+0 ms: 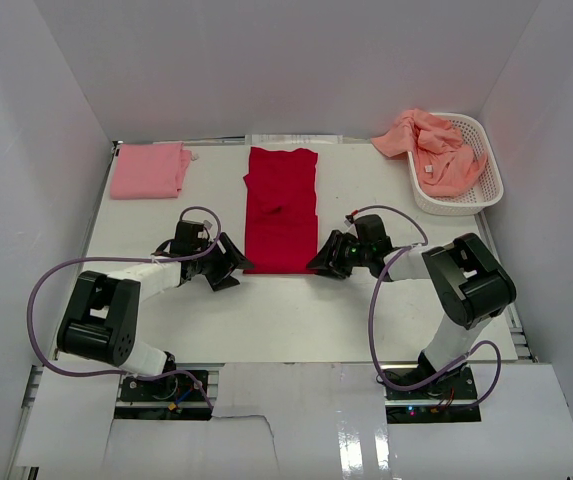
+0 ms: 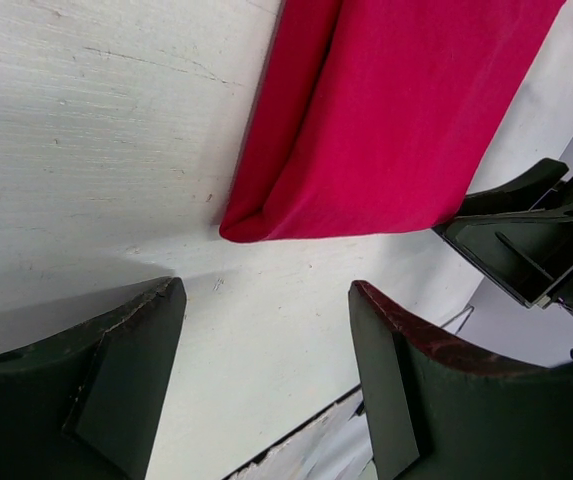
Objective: Fold and stack the t-shirts
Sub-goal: Fold the folded rectangular tshirt in 1/3 of the way
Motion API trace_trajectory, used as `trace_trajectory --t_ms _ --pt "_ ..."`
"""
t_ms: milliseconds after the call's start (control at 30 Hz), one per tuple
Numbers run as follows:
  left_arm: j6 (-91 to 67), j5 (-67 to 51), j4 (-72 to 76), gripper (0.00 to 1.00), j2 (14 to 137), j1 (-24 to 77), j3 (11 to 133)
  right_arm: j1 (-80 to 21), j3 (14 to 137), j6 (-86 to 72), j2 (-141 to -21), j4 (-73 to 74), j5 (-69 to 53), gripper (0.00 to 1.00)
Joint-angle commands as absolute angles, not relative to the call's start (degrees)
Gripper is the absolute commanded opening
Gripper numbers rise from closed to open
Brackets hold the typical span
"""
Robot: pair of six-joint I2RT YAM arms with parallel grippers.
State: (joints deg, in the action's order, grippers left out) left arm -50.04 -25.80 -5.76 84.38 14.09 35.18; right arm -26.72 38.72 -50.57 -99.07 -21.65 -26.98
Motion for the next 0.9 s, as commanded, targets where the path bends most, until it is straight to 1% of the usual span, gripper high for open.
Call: trace_trajectory --t_ms 0,100,200,300,333,400,700,767,867 --pt "-49.7 -24.4 -5.3 0.77 83.5 13.9 34.8 -26.8 39.9 -48.8 -100.0 -22.6 -23.4 0.47" --pt "-49.6 -24.3 -5.4 0.77 83.6 13.8 34.9 -26.7 39.9 -48.3 -99.8 -22.4 -22.9 0.46" --pt "-49.4 -24.3 -5.3 0.77 83.7 13.7 35.0 -26.8 40.1 -48.3 -100.0 -22.3 -22.6 0.39" --pt "-49.3 -23.9 -5.1 0.77 84.1 13.7 34.9 -26.8 40.2 -48.3 -100.5 -22.4 -22.7 0.24" --pt "-49.2 -23.8 -4.9 0.77 84.2 13.6 34.8 -26.8 40.3 -48.3 -100.6 -22.5 -22.8 0.13" --pt "-49.0 -23.6 -4.6 0.77 85.1 13.6 34.6 -26.7 40.5 -48.4 -101.1 -22.5 -23.1 0.08" --pt "-48.3 -25.9 -2.0 0.76 91.9 13.6 36.3 -26.7 40.9 -48.5 -101.6 -22.9 -24.4 0.08" --pt "-47.8 -25.6 -2.0 0.74 93.3 13.6 36.7 -26.8 40.9 -48.6 -101.5 -23.2 -24.7 0.08" --pt "-47.6 -24.5 -2.3 0.68 93.8 13.6 36.6 -26.7 41.0 -48.5 -101.4 -23.2 -24.9 0.08"
